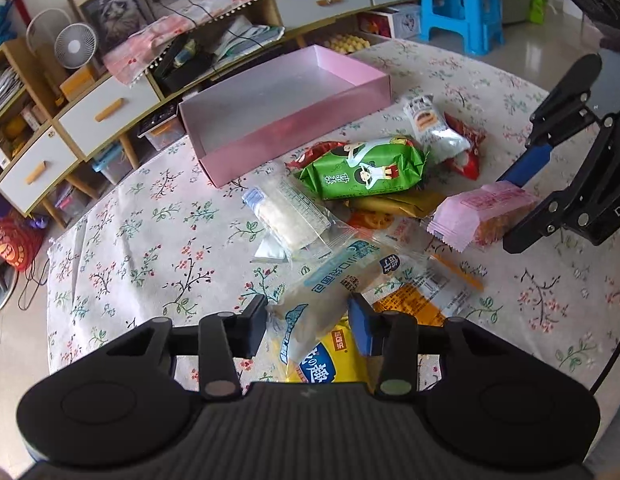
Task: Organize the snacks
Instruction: 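Grasp the white bread roll bag with left gripper while right grasps pink pastry, then carry both packs into the pink box and open both grippers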
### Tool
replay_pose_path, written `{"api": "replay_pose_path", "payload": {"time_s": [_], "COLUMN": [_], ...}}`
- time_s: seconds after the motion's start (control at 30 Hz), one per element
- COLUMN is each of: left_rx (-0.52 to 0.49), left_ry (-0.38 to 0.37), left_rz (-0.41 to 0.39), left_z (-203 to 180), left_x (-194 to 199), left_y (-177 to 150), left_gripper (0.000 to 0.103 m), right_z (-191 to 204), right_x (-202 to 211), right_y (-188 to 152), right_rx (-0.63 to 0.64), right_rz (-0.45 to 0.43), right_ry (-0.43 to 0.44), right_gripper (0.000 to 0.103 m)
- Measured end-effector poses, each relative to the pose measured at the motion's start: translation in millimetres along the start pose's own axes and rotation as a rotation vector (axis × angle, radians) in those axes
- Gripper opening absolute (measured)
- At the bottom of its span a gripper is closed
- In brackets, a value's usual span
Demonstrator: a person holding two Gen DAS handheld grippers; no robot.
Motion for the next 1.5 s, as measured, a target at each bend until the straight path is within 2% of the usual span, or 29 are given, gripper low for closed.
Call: {"api": "replay_pose_path", "payload": {"time_s": [0.3, 0.47, 0.8, 0.97, 1.33, 1.5], "left_rx": [0.094, 0.154, 0.259, 0.308, 0.462, 0.535], "left_ry": [0.019, 0.025, 0.071, 0.095, 0.157, 0.201], "left_rz": [-0.037, -0.051, -0.067, -0.073, -0.079, -0.104], "left_z": [6.5, 11.5, 26.4, 34.0, 57.0, 65.0], "left_x": [7.4, 9.6, 7.1, 0.6, -23.1, -36.5], "left_y": [13.3, 19.7, 34.1, 42.0, 56.4, 70.1], "left_gripper": [0.040, 0.040, 0.039, 0.039, 0.039, 0.039], "right_z": [-6.1, -13.3, -39.7, -54.1, -89.5, -107.0], "right_x": [18.6, 31.1, 42.7, 37.7, 15.2, 9.3], "right_y": [9.6, 21.6, 49.1, 61.6, 80.7, 91.6], "right_rx": [-0.063, -0.125, -0.231, -0.286, -0.473, -0.567], "right_rz": [-0.077, -0.130, -0.211, -0.233, -0.267, -0.314], "right_ry": [-0.004, 0.026, -0.021, -0.060, -0.075, -0.097], "right_gripper": [0.050, 0.050, 0.050, 0.050, 0.050, 0.050]}}
Point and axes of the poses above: each gripper's, at about its wrist camera, not at the fingertips, and x roughly against the way its jaws point, z to its left, y to its top, the point moved 5 cm from there along -x, roughly the way its jaws point, and after that the axes turned 2 degrees about -x, right-handed, at the moved point
